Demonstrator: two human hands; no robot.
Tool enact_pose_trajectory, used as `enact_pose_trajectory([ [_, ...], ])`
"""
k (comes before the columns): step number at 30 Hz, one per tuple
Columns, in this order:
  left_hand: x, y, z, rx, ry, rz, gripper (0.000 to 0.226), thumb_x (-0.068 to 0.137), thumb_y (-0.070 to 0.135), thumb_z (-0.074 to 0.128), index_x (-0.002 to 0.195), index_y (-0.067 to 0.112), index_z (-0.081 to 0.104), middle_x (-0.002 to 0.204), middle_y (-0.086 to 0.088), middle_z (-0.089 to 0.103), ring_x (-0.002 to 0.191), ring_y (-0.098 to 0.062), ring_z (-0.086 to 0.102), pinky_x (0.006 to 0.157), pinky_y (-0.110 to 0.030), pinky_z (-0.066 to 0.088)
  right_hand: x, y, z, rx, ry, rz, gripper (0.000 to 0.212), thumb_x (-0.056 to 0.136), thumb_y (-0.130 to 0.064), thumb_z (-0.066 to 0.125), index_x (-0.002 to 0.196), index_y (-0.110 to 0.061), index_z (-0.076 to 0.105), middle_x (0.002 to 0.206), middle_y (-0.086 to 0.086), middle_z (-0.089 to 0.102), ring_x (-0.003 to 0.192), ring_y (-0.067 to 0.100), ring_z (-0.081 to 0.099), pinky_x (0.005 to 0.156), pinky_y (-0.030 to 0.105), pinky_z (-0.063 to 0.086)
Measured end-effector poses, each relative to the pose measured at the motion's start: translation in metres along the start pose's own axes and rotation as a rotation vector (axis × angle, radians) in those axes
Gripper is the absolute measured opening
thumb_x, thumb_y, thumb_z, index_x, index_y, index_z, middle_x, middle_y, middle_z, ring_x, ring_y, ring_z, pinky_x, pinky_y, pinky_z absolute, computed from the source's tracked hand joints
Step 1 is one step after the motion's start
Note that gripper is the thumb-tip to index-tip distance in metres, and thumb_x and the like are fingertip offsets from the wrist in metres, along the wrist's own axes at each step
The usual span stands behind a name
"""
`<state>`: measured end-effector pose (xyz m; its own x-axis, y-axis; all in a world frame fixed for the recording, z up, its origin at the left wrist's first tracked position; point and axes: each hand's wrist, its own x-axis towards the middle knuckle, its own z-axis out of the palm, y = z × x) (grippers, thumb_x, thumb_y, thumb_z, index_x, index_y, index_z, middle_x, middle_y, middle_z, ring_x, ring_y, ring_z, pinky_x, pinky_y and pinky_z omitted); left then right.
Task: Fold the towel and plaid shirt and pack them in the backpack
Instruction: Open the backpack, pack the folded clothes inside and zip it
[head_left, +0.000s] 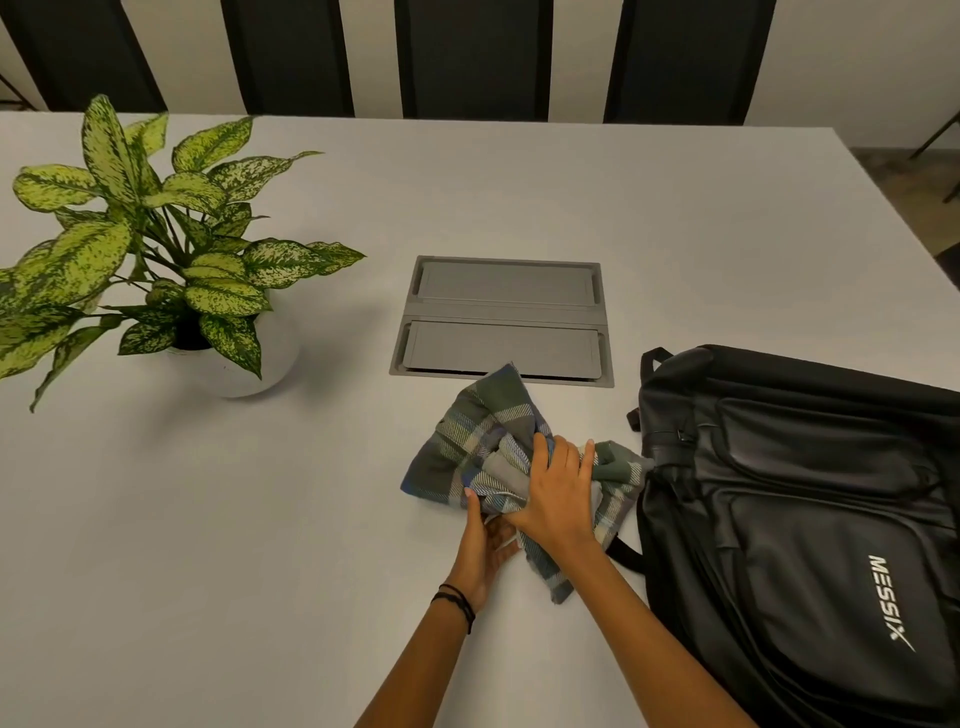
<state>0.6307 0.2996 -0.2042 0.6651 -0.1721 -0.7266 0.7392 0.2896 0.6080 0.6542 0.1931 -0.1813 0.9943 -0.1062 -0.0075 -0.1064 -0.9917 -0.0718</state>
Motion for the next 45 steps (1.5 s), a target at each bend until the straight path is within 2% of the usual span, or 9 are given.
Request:
enact_pose_trajectory([
  [9, -0.019, 0.017, 0.008, 0.109, -0.042, 0.132, 0.048, 0.094, 0.056, 0.015, 0.123, 0.029, 0.042, 0.115, -0.003, 0.058, 0.106, -0.02, 0.055, 0.094, -0.034, 0.045, -0.01, 0.003, -0.029, -0.016, 0.141, 0.026, 0.114, 0.037, -0.081, 0.067, 0.12, -0.006, 0.041, 0.108, 0.019, 0.061, 0.103, 0.034, 0.059, 0.101, 0.058, 0.032],
  [17, -0.046, 0.028, 0.027, 0.343, -0.08, 0.321, 0.05, 0.098, 0.046, 0.012, 0.135, 0.025, 0.037, 0.122, 0.001, 0.053, 0.106, -0.013, 0.054, 0.097, -0.031, 0.041, -0.026, 0.018, -0.064, 0.017, 0.308, 0.078, 0.111, 0.042, -0.075, 0.071, 0.123, -0.005, 0.039, 0.114, 0.021, 0.06, 0.109, 0.037, 0.058, 0.103, 0.057, 0.026],
  [20, -0.064, 0.036, 0.041, 0.402, -0.113, 0.402, 0.039, 0.1, 0.041, 0.013, 0.127, 0.029, 0.038, 0.12, 0.003, 0.053, 0.1, -0.007, 0.056, 0.102, -0.033, 0.036, -0.033, 0.026, -0.078, 0.049, 0.357, 0.106, 0.11, 0.044, -0.07, 0.074, 0.125, -0.004, 0.037, 0.117, 0.023, 0.058, 0.112, 0.039, 0.055, 0.103, 0.058, 0.025],
  [26, -0.094, 0.039, 0.068, 0.491, -0.167, 0.499, 0.041, 0.101, 0.035, 0.018, 0.129, 0.02, 0.043, 0.119, 0.0, 0.055, 0.095, -0.007, 0.058, 0.095, -0.027, 0.04, -0.058, 0.05, -0.105, 0.102, 0.442, 0.176, 0.11, 0.049, -0.07, 0.072, 0.128, -0.002, 0.034, 0.122, 0.025, 0.053, 0.117, 0.041, 0.051, 0.105, 0.057, 0.026],
  [32, -0.125, 0.012, 0.092, 0.618, -0.241, 0.653, 0.035, 0.101, 0.023, 0.02, 0.127, 0.019, 0.042, 0.117, 0.016, 0.048, 0.101, 0.007, 0.049, 0.096, -0.017, 0.033, -0.088, 0.087, -0.131, 0.176, 0.52, 0.259, 0.112, 0.05, -0.071, 0.071, 0.13, -0.005, 0.029, 0.126, 0.024, 0.05, 0.121, 0.04, 0.047, 0.109, 0.054, 0.019],
  [36, -0.133, -0.009, 0.115, 0.71, -0.326, 0.737, 0.025, 0.098, 0.034, 0.031, 0.122, 0.029, 0.036, 0.106, 0.031, 0.047, 0.095, 0.021, 0.048, 0.089, -0.006, 0.038, -0.114, 0.117, -0.145, 0.218, 0.536, 0.322, 0.111, 0.051, -0.07, 0.071, 0.131, -0.005, 0.029, 0.129, 0.024, 0.047, 0.124, 0.04, 0.044, 0.11, 0.054, 0.017],
  [38, -0.131, -0.017, 0.126, 0.739, -0.37, 0.75, 0.025, 0.099, 0.023, 0.033, 0.123, 0.03, 0.038, 0.111, 0.029, 0.047, 0.097, 0.021, 0.049, 0.091, -0.007, 0.038, -0.126, 0.133, -0.15, 0.214, 0.544, 0.358, 0.112, 0.051, -0.068, 0.073, 0.131, -0.003, 0.03, 0.129, 0.024, 0.047, 0.124, 0.039, 0.043, 0.11, 0.054, 0.017],
  [41, -0.132, -0.03, 0.144, 0.762, -0.462, 0.78, 0.024, 0.098, 0.03, 0.039, 0.121, 0.035, 0.042, 0.116, 0.023, 0.053, 0.103, 0.017, 0.052, 0.087, -0.001, 0.039, -0.145, 0.158, -0.157, 0.207, 0.56, 0.418, 0.111, 0.05, -0.065, 0.074, 0.131, 0.001, 0.036, 0.129, 0.023, 0.047, 0.124, 0.039, 0.043, 0.112, 0.054, 0.016],
  [45, -0.124, -0.051, 0.166, 0.835, -0.606, 0.747, 0.045, 0.092, 0.03, 0.052, 0.134, 0.022, 0.039, 0.118, 0.008, 0.061, 0.109, -0.003, 0.058, 0.095, -0.014, 0.044, -0.17, 0.192, -0.162, 0.164, 0.576, 0.501, 0.112, 0.047, -0.061, 0.079, 0.13, 0.0, 0.035, 0.128, 0.024, 0.047, 0.122, 0.039, 0.044, 0.111, 0.055, 0.017],
])
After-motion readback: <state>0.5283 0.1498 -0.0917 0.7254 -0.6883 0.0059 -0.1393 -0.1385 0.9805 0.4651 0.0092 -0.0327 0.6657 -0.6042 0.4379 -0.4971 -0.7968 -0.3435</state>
